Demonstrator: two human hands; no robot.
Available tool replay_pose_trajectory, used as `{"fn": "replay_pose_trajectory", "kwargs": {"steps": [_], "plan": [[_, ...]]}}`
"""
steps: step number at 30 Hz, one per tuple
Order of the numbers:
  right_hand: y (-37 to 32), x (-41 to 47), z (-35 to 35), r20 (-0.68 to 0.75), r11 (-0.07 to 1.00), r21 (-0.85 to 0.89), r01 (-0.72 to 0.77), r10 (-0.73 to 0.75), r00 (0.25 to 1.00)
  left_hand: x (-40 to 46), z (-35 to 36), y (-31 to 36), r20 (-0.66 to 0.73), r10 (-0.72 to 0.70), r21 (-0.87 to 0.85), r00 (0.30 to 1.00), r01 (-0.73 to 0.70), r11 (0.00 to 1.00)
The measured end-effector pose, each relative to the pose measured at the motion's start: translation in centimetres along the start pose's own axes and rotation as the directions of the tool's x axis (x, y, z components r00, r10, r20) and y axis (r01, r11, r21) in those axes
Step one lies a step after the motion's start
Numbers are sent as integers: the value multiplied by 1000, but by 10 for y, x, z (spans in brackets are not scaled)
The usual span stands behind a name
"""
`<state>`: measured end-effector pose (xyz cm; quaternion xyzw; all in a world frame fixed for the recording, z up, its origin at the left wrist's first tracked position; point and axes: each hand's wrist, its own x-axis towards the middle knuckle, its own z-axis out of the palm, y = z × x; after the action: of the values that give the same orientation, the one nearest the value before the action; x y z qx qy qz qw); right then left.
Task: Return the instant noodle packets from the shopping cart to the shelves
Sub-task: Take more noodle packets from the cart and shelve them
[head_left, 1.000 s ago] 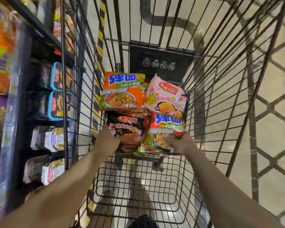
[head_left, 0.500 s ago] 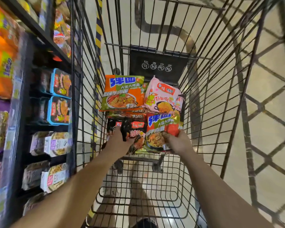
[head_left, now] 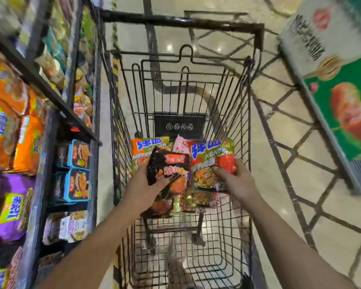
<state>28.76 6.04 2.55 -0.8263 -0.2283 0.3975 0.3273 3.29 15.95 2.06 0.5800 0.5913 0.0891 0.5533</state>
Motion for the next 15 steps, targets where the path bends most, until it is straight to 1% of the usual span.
{"fn": "replay_pose_trajectory", "kwargs": {"steps": [4,7,10,13,15], "plan": [[-60,-50,-30,-65,992,44,120,-117,991,-33,-40,50,16,110,-185,994,-105,977],[-100,-90,-56,-89,975,95,202,-194,977,-66,-75,90,43,217,-258,975,-199,946],[-139,-131,-82,-96,953,143,265,-253,963,-102,-112,126,17,299,-321,954,-278,905],[-176,-170,-109,-125,909,197,368,-349,929,-137,-144,163,37,374,-390,927,-332,859],[-197,-196,-124,-133,881,215,421,-400,907,-156,-161,181,33,412,-397,910,-367,841]]}}
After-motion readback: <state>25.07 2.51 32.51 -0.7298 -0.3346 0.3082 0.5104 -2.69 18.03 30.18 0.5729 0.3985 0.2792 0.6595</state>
